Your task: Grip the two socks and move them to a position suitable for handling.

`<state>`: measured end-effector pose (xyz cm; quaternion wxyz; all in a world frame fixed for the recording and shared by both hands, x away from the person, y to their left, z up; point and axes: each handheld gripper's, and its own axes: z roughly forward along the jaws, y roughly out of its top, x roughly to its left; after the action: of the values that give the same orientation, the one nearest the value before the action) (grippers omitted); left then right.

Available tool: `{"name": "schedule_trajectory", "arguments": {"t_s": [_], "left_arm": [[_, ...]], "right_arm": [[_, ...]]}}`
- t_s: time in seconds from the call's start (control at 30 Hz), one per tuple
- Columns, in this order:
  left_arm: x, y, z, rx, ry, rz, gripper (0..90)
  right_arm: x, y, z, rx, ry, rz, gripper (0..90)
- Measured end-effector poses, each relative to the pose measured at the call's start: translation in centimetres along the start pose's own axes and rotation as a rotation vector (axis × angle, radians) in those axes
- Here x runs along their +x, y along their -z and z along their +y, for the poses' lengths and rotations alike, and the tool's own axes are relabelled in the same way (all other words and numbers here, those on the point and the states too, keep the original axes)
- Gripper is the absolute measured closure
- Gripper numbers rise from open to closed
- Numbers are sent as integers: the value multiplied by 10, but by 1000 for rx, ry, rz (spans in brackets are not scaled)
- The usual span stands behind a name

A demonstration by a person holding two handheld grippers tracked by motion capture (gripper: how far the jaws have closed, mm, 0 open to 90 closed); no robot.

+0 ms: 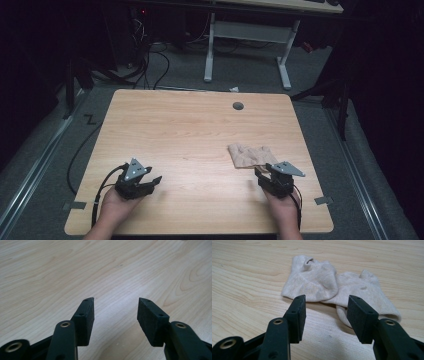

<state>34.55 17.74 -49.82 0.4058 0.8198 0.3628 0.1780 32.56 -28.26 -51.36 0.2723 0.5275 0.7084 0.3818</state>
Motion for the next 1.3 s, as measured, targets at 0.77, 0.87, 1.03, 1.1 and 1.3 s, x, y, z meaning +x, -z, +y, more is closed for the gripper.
{"name": "schedule_trajectory", "arguments": {"t_s": [0.77, 0.87, 1.03, 1.1, 1.3], "left_arm": [[6, -3, -1, -11, 13, 7, 413], [5, -5, 0, -8, 13, 5, 413], [4, -7, 0, -1, 6, 3, 413], [3, -6, 0, -5, 3, 5, 413], [2, -5, -1, -3, -4, -1, 413]], "right_arm": [[1, 19, 8, -53, 27, -2, 458], [4, 19, 9, -57, 33, 13, 447], [8, 21, 15, -61, 46, 13, 415], [9, 23, 20, -70, 43, 13, 403], [18, 19, 37, -69, 88, 8, 407]]}}
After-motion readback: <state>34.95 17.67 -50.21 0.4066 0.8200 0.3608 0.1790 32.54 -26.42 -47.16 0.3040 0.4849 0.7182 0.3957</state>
